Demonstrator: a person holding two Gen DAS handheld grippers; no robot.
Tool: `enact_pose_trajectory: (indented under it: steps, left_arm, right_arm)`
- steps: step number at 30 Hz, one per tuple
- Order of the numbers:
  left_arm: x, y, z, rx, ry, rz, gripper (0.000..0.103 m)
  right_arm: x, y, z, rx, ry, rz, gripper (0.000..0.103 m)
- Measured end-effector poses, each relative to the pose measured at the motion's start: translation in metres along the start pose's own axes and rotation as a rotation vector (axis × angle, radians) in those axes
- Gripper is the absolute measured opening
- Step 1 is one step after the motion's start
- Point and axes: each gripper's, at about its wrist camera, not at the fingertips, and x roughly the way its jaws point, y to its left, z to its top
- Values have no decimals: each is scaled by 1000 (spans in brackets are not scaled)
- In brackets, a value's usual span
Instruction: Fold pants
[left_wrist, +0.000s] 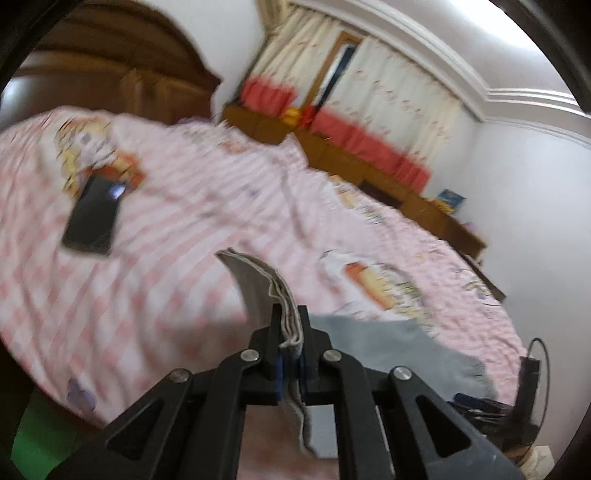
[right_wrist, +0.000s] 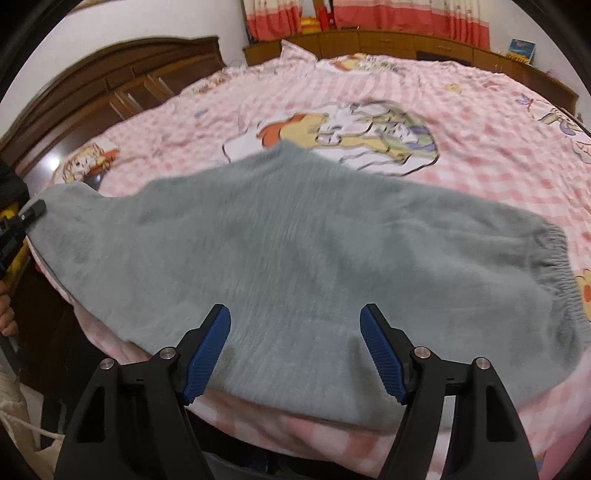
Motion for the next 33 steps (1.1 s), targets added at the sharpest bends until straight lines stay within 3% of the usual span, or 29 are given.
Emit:
enact_pose_trajectory:
  steps: [6, 13, 19, 26, 29, 31, 33]
  left_arm:
    - [11, -72, 14, 103, 39, -149, 5]
    - [71, -151, -22, 217, 208, -246, 5]
    - [124, -179, -67, 239, 374, -246, 5]
    - [154, -172, -106, 246, 498, -187, 6]
    - [155, -168, -111, 243, 527, -188, 18]
    - [153, -170, -114, 257, 538, -196, 39]
    - [148, -174, -115, 281, 537, -198, 52]
  right_arm:
    - [-26, -13, 0, 34, -65, 10, 75]
    - [-30, -33, -11, 78, -55, -5, 75]
    - [-26, -52, -22, 131, -33, -1, 75]
    - [-12, -62, -32, 172, 11, 3, 75]
    - [-8, -61, -34, 165, 18, -5, 75]
    - [-7, -61, -36, 162, 21, -10, 75]
    - [-4, -61, -37, 159, 23, -12, 75]
